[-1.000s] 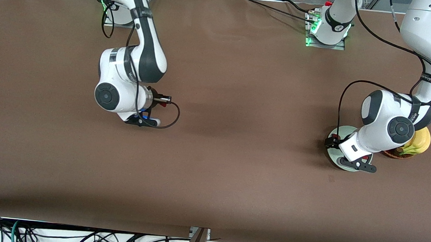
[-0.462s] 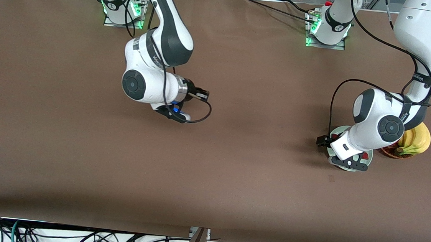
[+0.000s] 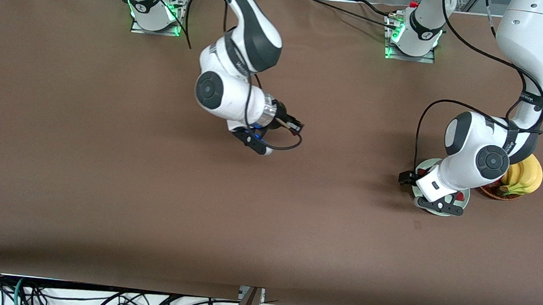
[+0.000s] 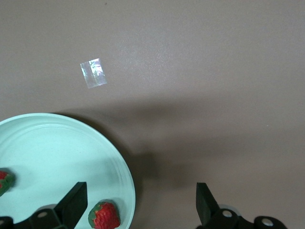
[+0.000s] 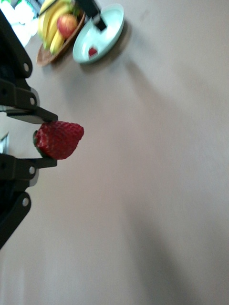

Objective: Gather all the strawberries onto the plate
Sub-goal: 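Carry the third strawberry to mid-table and release it with the right gripper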

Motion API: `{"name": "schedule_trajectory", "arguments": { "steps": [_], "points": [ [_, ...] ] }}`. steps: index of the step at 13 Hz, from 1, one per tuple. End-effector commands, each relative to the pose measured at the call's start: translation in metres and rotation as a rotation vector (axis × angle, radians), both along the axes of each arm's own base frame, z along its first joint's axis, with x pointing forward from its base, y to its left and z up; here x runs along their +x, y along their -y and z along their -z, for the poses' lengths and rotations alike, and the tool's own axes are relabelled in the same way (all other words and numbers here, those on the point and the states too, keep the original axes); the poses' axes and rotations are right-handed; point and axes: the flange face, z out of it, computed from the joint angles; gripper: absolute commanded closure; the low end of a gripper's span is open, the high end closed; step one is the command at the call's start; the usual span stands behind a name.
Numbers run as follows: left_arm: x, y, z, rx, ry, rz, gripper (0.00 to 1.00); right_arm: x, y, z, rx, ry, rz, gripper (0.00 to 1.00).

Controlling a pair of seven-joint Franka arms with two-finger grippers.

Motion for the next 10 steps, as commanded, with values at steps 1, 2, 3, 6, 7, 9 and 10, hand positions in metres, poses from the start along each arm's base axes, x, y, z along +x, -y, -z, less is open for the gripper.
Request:
{"name": "schedule_trajectory", "arguments": {
  "steps": [1,2,3,6,7,9,10],
  "points": [
    [0.003,0.002,-0.005,-0.017,-0.01,-0.013,0.0,-0.009,-0.047,0.006,0.089,0.032,0.138,0.71],
    [0.003,0.002,-0.005,-0.018,-0.011,-0.014,0.0,-0.014,-0.063,0.011,0.123,0.045,0.208,0.61],
    [0.003,0.002,-0.005,-0.018,-0.011,-0.016,0.0,-0.017,-0.076,0.016,0.154,0.055,0.273,0.57],
    [0.003,0.002,-0.004,-0.017,-0.012,-0.015,0.0,-0.028,-0.095,0.023,0.17,0.077,0.312,0.39],
    [0.003,0.002,-0.004,-0.017,-0.012,-0.015,0.0,-0.028,-0.095,0.024,0.167,0.075,0.312,0.34],
    [0.003,0.002,-0.004,-0.017,-0.012,-0.015,0.0,-0.027,-0.094,0.021,0.167,0.079,0.305,0.33],
    [0.003,0.002,-0.004,-0.018,-0.012,-0.016,0.0,-0.027,-0.094,0.019,0.161,0.091,0.296,0.33]
  ]
}}
